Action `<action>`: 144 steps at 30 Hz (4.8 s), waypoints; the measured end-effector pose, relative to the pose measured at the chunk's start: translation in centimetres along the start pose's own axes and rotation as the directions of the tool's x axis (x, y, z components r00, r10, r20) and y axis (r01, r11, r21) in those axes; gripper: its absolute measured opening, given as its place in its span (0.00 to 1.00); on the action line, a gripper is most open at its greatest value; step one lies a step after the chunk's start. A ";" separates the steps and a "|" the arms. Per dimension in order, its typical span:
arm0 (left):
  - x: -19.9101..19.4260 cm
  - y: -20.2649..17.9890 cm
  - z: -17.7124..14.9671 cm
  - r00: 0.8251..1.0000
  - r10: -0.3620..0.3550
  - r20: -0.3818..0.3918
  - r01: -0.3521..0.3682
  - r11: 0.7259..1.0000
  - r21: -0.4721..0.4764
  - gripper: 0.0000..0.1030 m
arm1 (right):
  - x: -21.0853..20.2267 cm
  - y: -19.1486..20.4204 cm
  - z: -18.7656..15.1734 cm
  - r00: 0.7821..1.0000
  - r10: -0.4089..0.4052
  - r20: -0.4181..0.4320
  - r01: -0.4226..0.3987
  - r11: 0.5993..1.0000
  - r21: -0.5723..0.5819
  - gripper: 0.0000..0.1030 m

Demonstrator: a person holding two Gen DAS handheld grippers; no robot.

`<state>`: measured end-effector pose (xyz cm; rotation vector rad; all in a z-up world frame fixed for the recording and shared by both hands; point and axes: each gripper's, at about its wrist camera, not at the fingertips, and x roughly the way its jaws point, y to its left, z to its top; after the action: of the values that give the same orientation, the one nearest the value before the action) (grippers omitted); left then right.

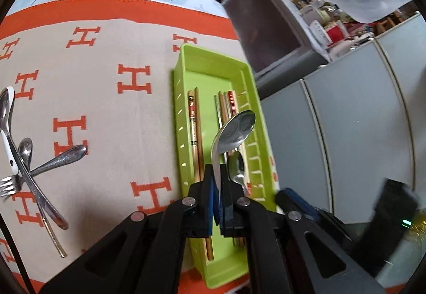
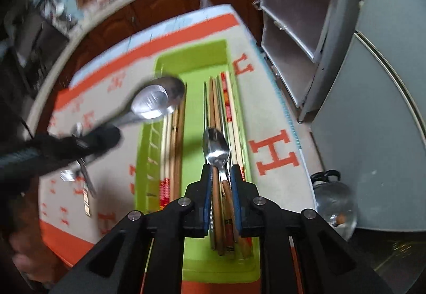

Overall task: Organize utensils
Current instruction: 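Carry both spoons over the green tray and lower them in, then open both tools and move them back toward the remaining utensils, then grasp a metal spoon with the right tool and lift it off the cloth, then grasp the white ceramic spoon with the left tool while the right holds its spoon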

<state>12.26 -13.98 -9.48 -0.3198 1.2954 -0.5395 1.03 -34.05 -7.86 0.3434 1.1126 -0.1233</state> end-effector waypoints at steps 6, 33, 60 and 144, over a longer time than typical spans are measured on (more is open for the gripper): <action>3.2 -1.0 0.0 0.997 0.078 -0.016 -0.078 0.997 -0.030 0.02 | -3.3 -1.5 -0.1 0.995 0.049 0.091 -0.058 0.994 0.096 0.14; -5.0 1.8 -4.8 0.984 0.180 -0.002 -0.178 0.976 0.126 0.55 | -3.2 3.9 -2.9 0.995 0.099 0.017 -0.099 0.995 -0.007 0.14; -14.6 13.5 -6.3 0.908 0.347 0.235 -0.344 0.937 -0.057 0.59 | 1.3 17.4 -3.0 0.988 0.102 -0.119 -0.132 0.950 -0.284 0.29; -11.2 28.5 -2.8 0.987 0.116 0.113 -0.078 0.951 -0.300 0.54 | 16.0 36.6 0.5 0.945 0.120 -0.305 -0.298 0.701 -0.648 0.01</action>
<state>13.23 16.08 -15.64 -0.5274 1.2577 -0.2357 18.26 1.34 -14.32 -0.2012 1.2676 0.5557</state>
